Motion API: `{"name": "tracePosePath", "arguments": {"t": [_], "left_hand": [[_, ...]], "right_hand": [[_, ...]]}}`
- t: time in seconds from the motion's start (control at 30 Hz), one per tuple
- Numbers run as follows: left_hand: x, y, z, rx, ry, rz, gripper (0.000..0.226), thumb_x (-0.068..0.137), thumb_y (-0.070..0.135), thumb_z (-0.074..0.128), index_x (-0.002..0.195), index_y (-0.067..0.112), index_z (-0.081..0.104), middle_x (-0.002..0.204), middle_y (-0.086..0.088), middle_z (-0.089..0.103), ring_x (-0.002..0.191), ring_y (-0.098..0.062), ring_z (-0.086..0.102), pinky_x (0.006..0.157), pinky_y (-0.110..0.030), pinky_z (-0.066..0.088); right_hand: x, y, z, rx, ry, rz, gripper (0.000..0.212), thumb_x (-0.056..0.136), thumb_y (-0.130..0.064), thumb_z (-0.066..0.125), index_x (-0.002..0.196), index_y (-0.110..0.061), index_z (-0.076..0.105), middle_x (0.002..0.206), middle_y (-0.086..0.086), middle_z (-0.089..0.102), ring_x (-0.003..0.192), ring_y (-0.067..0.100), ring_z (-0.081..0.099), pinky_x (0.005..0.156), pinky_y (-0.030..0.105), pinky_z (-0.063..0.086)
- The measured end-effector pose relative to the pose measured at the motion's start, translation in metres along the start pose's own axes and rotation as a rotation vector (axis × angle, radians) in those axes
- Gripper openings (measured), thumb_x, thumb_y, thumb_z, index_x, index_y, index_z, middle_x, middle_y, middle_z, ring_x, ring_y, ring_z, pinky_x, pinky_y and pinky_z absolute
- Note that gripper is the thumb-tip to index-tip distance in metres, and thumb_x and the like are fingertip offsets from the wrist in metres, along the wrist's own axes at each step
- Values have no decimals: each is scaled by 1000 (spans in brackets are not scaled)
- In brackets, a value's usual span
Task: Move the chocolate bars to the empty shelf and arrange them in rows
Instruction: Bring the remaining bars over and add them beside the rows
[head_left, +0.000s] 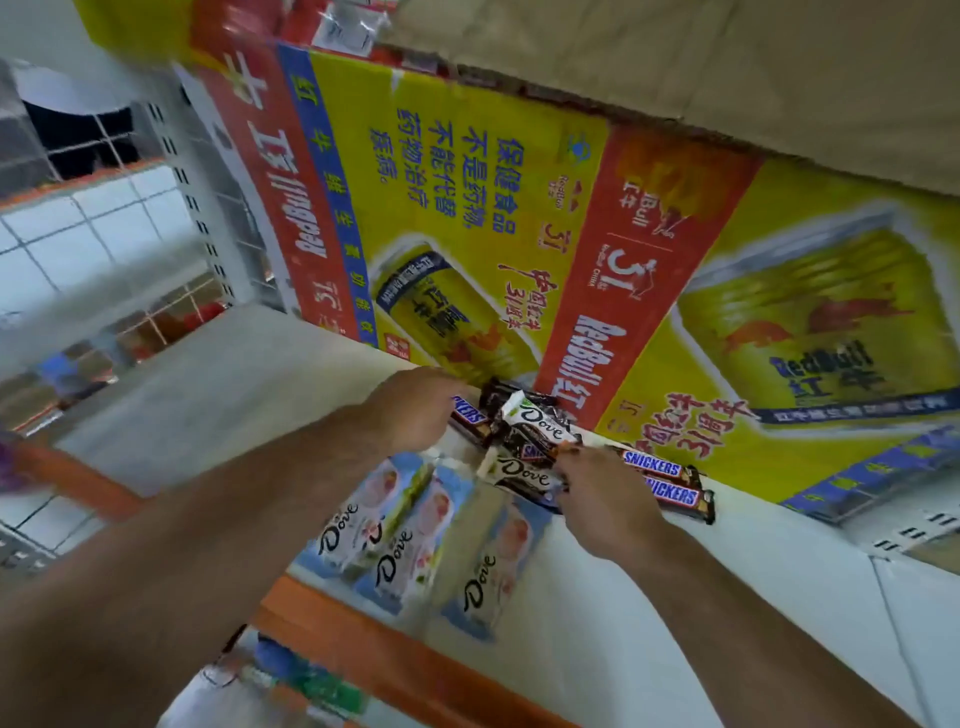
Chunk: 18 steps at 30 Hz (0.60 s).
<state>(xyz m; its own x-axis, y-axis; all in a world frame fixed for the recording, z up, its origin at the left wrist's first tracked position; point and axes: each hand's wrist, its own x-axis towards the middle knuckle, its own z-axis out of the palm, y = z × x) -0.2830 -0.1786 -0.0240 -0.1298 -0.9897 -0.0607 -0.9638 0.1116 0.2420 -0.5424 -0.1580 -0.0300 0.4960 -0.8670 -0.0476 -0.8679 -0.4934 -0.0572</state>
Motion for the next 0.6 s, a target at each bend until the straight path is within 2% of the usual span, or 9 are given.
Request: {"name": "tracePosePath", "arguments": {"t": [0.07, 0.13, 0.2, 0.3, 0.4, 0.47, 0.53, 0.6], "left_hand": [[6, -10, 2, 86, -50, 79, 46, 96, 16, 47, 140, 29, 46, 136, -10, 54, 121, -30, 51, 96, -41, 46], [13, -19, 3, 231, -62, 150, 48, 95, 26, 52, 141, 30, 43, 132, -8, 54, 119, -29, 49, 96, -40, 44], [18, -27, 2, 274, -32, 189, 47, 89, 34, 60, 135, 31, 49, 124, -6, 53, 116, -28, 45, 93, -38, 42], [22, -33, -3, 85, -25, 203, 32, 78, 27, 69, 107, 31, 56, 110, -2, 52, 106, -24, 46, 85, -36, 41], [24, -33, -6, -136, -44, 212, 26, 79, 15, 70, 81, 32, 50, 92, 6, 57, 84, -16, 53, 64, -31, 42], [25, -28, -12, -236, -37, 211, 24, 78, 18, 74, 78, 32, 54, 83, 11, 58, 74, -11, 55, 56, -28, 41], [26, -16, -18, -326, -38, 233, 21, 75, 19, 76, 81, 30, 60, 82, 13, 60, 73, -7, 57, 55, -26, 42], [24, 1, -23, -418, -71, 256, 20, 74, 18, 78, 84, 27, 64, 83, 13, 63, 75, -3, 59, 56, -22, 44]], "right_hand": [[0, -6, 2, -28, -20, 56, 16, 93, -28, 52, 104, -19, 59, 111, 3, 59, 104, 25, 52, 79, 32, 44], [-2, -10, 3, -27, -61, 99, 25, 93, -30, 52, 116, -21, 60, 118, 2, 56, 109, 24, 50, 86, 33, 47], [-3, -14, 1, -3, -62, 153, 31, 93, -29, 54, 122, -18, 56, 121, 4, 55, 111, 24, 50, 87, 32, 45], [-8, -23, -3, 42, 6, 241, 22, 89, -23, 58, 109, -16, 50, 107, 7, 60, 99, 27, 56, 68, 31, 38], [-16, -31, -5, 96, 22, 324, 19, 88, -23, 59, 99, -23, 43, 89, 3, 65, 81, 26, 61, 59, 32, 38], [-24, -32, -6, 176, 41, 379, 16, 89, -26, 59, 97, -27, 45, 80, -2, 61, 75, 23, 59, 57, 31, 35], [-33, -30, -9, 229, 79, 433, 13, 89, -27, 59, 96, -31, 49, 80, -5, 62, 75, 20, 59, 56, 30, 33], [-45, -27, -12, 290, 116, 491, 11, 88, -26, 60, 95, -32, 53, 86, -6, 67, 77, 18, 60, 58, 29, 40]]}}
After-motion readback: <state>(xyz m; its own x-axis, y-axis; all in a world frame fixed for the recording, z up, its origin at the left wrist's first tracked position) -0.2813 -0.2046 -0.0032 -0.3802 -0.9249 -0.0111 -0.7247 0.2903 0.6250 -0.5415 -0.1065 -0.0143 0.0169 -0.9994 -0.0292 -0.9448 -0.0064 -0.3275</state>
